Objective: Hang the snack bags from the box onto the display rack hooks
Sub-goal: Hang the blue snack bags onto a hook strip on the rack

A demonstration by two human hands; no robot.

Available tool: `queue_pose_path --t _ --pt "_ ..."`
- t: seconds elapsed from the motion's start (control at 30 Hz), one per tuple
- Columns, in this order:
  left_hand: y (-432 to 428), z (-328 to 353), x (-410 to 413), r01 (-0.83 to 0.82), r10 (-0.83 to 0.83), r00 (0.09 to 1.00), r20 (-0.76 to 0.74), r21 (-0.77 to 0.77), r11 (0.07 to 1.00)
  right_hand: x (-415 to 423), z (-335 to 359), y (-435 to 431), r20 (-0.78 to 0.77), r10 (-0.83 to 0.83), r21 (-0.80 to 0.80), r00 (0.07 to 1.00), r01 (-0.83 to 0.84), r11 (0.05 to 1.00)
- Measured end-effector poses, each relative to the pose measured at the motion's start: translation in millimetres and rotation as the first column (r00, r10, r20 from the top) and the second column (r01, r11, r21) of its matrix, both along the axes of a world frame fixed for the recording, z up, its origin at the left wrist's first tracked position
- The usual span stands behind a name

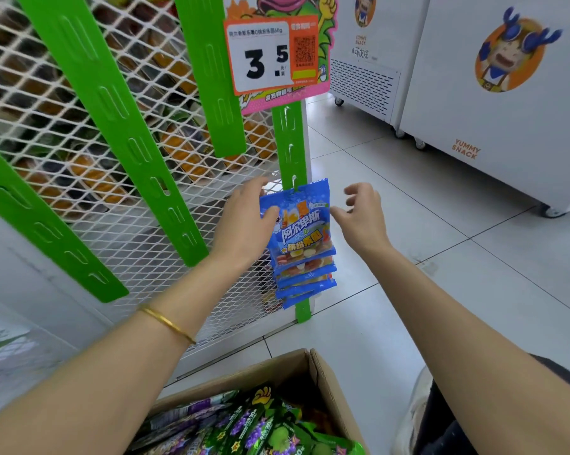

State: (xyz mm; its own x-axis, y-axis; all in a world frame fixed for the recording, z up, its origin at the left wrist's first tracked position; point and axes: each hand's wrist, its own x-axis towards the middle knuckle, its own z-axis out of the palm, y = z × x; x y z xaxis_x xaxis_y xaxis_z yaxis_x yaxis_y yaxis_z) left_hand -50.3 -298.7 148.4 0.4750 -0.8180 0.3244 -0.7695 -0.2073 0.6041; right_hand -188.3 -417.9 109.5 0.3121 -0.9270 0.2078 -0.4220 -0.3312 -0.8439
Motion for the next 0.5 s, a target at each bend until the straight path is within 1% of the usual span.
queue_pose_path --t 0.07,0.1,0.2,0.27,0.33,0.4,0.5 --pt "22.9 -5.1 -2.8 -0.007 0.007 1.0 0.026 -0.034 0.999 -7.9 -2.0 15.6 -0.02 -0.023 0.017 1.0 0.024 1.0" --pt "37.1 -7.5 -4.9 -0.014 0.014 1.0 0.016 -0.033 0.999 -10.2 -3.7 25.7 -0.039 0.006 0.047 0.999 -0.005 0.999" --pt "86.0 -19.2 -6.8 -0.016 0.017 0.999 -0.041 0.04 0.999 -13.2 -7.7 64.3 -0.046 0.188 0.174 0.981 -0.177 0.969" --pt "121.9 -28.3 -1.0 -0.004 0.014 0.997 -0.081 0.115 0.993 -10.6 -13.1 94.9 -0.11 0.321 0.23 0.941 -0.29 0.929" --pt "157.5 -36.6 7.0 0.013 0.013 0.989 -0.147 0.177 0.984 -6.0 -22.3 128.2 -0.178 0.449 0.296 0.876 -0.387 0.873" --pt "190.3 -46.4 16.2 0.017 0.03 0.979 -0.2 0.232 0.973 0.1 -35.6 160.3 -0.231 0.568 0.325 0.79 -0.487 0.811" --pt "227.0 -63.0 34.5 0.004 0.077 0.964 -0.253 0.304 0.953 6.8 -63.9 192.9 -0.395 0.7 0.33 0.595 -0.619 0.712"
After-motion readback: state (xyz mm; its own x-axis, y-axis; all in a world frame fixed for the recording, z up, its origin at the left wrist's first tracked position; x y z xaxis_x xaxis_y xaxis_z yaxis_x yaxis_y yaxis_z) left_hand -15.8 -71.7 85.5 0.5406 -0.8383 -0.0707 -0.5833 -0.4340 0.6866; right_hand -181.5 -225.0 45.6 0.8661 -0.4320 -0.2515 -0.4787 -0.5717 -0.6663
